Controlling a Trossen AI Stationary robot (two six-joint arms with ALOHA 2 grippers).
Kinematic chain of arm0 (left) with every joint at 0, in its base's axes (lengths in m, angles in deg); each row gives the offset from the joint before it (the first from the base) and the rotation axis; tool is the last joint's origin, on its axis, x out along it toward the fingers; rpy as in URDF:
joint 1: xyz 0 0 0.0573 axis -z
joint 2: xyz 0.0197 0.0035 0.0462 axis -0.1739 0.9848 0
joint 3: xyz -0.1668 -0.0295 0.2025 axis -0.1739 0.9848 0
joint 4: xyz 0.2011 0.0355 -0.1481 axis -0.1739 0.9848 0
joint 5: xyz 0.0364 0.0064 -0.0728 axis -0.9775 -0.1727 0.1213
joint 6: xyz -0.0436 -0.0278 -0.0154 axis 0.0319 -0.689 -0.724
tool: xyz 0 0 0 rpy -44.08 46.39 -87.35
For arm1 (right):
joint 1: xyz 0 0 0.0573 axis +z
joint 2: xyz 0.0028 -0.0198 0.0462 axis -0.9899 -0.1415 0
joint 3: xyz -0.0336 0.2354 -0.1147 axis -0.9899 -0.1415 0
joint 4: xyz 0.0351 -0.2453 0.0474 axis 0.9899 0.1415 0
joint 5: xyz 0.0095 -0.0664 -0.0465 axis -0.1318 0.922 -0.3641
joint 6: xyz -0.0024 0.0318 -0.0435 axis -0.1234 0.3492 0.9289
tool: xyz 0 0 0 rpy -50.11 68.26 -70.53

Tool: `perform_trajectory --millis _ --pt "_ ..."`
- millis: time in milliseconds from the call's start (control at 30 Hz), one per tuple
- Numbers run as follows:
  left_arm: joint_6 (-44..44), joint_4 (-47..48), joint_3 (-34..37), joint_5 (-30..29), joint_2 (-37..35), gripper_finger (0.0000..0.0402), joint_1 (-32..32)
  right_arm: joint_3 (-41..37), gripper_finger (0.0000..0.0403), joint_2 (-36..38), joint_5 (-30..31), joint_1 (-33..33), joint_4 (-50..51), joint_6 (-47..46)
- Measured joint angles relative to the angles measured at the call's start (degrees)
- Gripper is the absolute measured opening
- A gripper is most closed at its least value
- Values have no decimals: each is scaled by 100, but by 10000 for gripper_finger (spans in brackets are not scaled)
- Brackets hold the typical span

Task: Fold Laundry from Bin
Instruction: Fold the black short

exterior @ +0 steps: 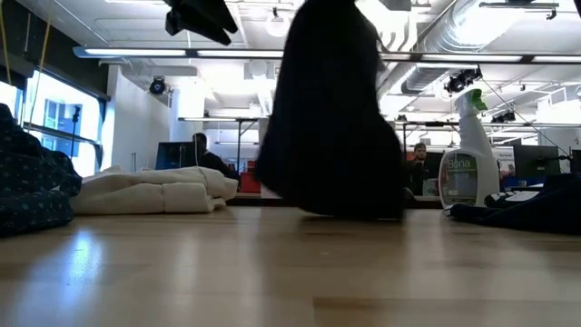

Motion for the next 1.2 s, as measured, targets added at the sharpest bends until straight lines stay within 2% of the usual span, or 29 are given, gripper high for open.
perform_trajectory --millis 33,100,233,400,533,667,733,833,933,1000,1100,1200 --pt "0 -3 0 -11 -38 147 -1 215 5 4 405 -51 1 386" --pt "37 -1 0 -46 -113 147 -1 587 5 5 842 -242 -26 1148" --pt "203 9 0 -312 -163 147 -3 928 5 7 1000 -909 -141 2091" --pt "341 6 0 -417 -168 147 -10 798 5 6 1437 -1664 -719 2448" --pt "347 63 0 -429 -168 147 -10 259 5 7 753 -1699 -808 1718" --pt "264 209 0 -446 -168 147 -10 -923 5 2 -164 -1246 -729 445" --pt "249 244 0 -446 -161 147 -9 -1736 5 2 -942 -950 -1200 -162" --pt "245 246 0 -446 -157 147 -2 -3069 16 -16 -2045 -514 -2465 -817" --pt "242 255 0 -448 -157 147 40 -4151 57 -17 -2468 -149 -3718 -1202" --pt "226 265 0 -448 -157 147 86 -4525 97 -17 -2596 -9 -4099 -1499" --pt "94 316 0 -446 -157 147 158 -4652 154 59 -3055 111 -3992 -1690" --pt "1 335 30 -446 -153 147 209 -4652 187 415 -3196 369 -3787 -1802"
